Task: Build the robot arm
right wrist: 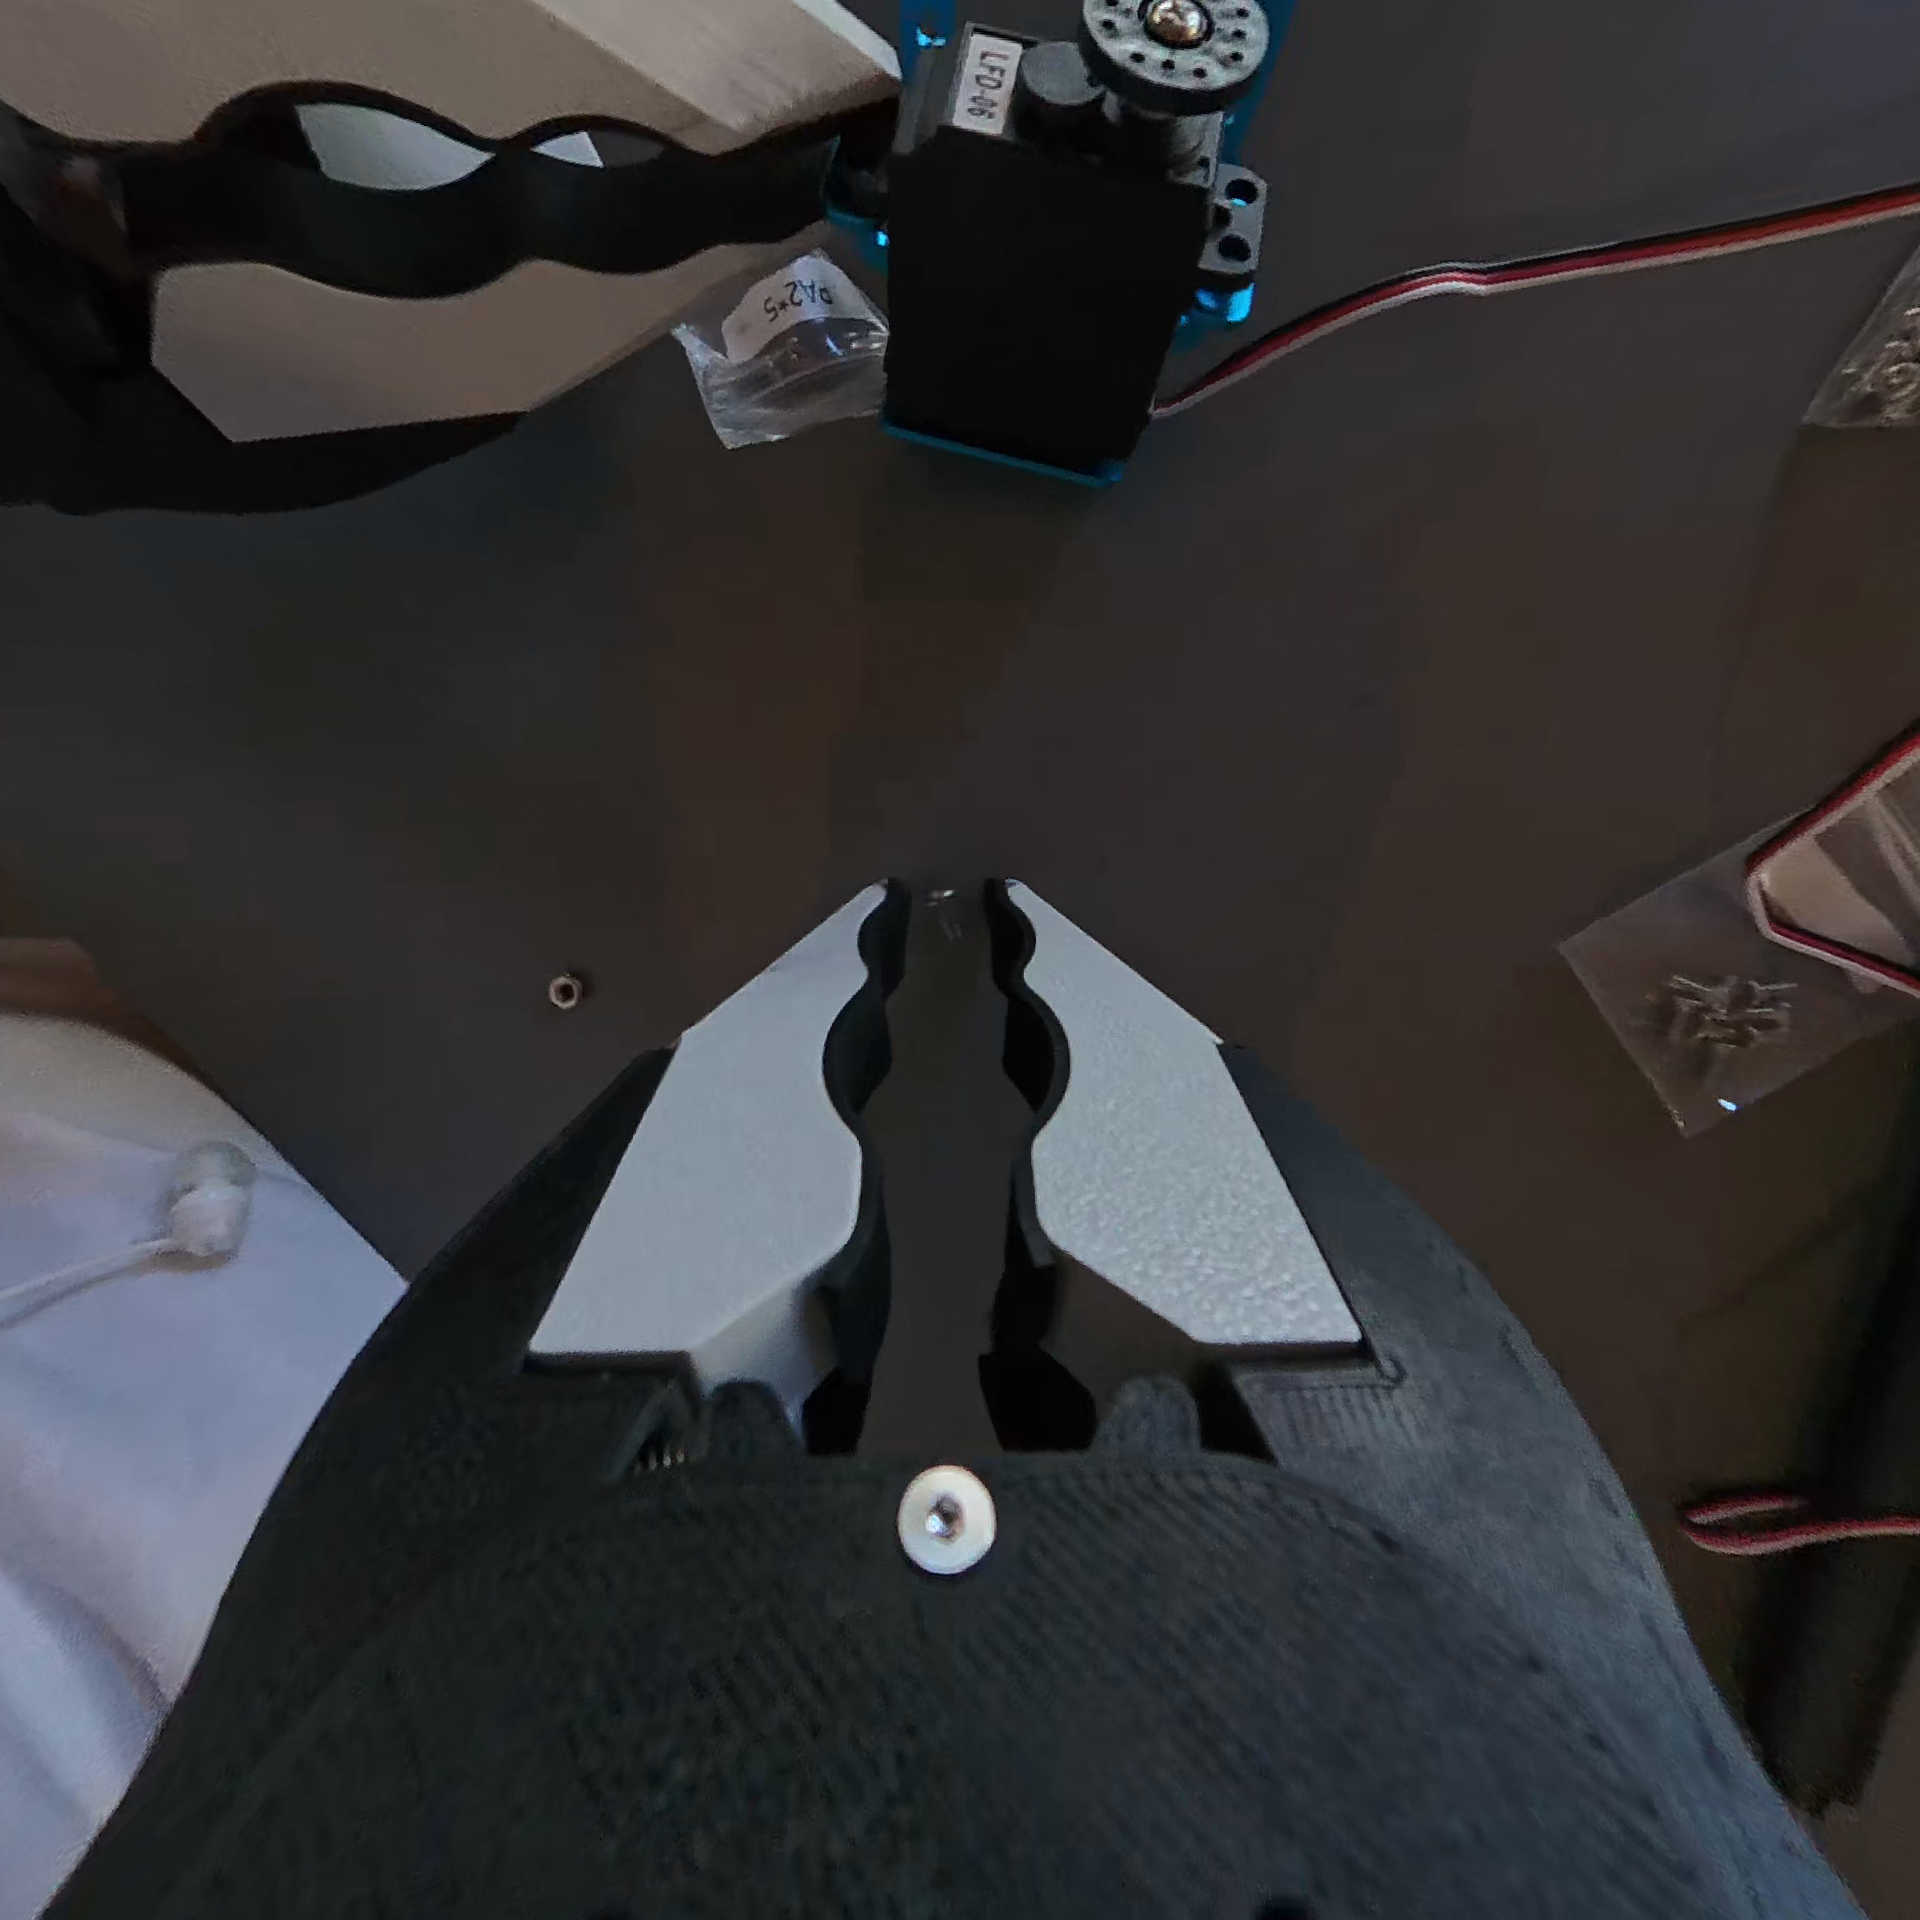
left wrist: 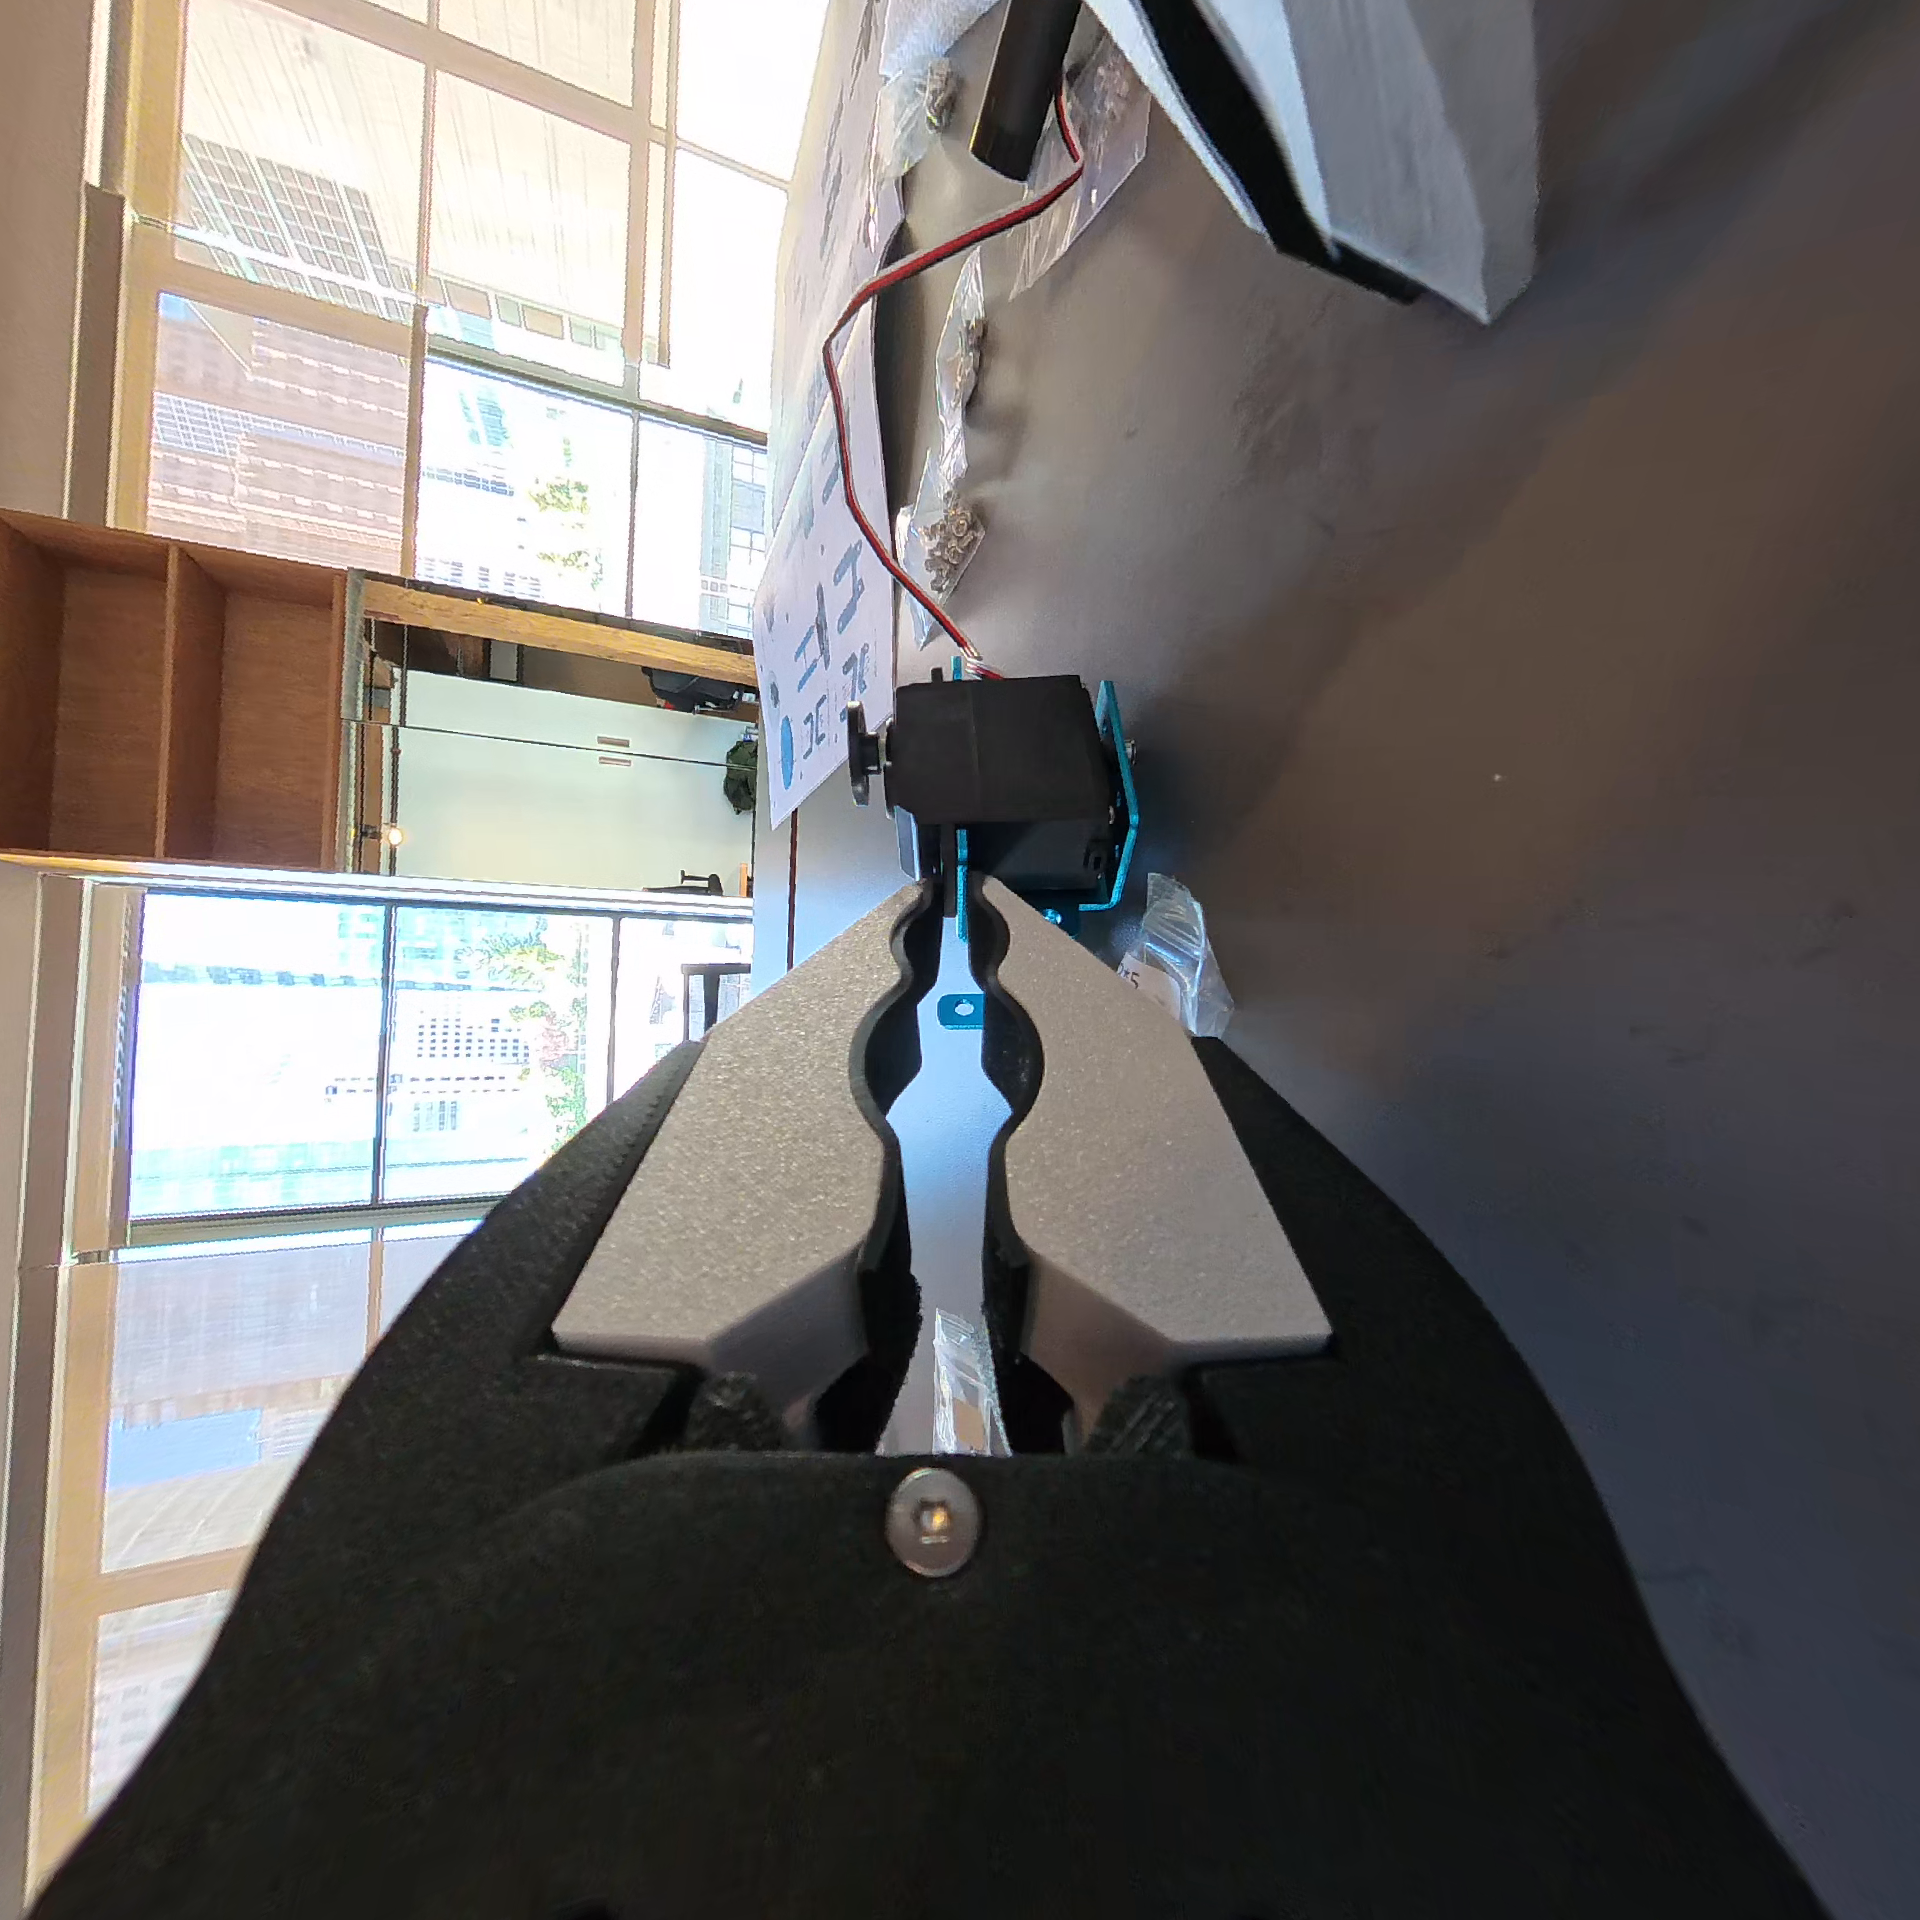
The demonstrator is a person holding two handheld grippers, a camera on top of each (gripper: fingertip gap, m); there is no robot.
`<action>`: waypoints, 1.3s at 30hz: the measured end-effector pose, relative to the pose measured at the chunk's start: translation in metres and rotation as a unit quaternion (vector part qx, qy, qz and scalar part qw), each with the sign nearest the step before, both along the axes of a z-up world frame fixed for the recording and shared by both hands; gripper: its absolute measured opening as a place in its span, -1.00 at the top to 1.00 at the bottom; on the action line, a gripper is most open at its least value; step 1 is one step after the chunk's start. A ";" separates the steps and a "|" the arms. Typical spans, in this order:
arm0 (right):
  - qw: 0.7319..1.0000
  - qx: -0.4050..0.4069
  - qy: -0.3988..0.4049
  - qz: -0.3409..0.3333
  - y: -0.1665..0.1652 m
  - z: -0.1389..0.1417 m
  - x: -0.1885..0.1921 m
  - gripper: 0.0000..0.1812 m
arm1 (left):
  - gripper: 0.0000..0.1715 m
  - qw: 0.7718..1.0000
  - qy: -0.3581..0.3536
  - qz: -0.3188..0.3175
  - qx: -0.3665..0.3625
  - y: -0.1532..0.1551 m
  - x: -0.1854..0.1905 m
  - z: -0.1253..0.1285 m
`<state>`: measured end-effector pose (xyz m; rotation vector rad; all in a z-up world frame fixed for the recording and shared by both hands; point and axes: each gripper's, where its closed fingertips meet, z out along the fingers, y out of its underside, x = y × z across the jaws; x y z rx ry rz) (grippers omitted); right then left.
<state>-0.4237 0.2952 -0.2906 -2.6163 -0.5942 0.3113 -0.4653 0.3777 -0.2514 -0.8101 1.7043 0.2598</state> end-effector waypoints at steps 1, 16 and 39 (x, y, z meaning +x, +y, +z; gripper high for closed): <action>1.000 0.003 -0.009 -0.002 0.001 0.000 0.001 0.84 | 0.96 1.000 0.000 0.000 0.000 0.000 0.000 0.000; 0.970 0.103 -0.084 0.206 -0.004 0.018 0.006 0.76 | 0.96 1.000 0.000 -0.001 -0.003 0.000 0.000 0.000; 1.000 -0.012 0.008 -0.027 -0.007 0.006 0.022 0.88 | 0.96 0.998 -0.008 0.033 -0.049 0.004 0.003 0.004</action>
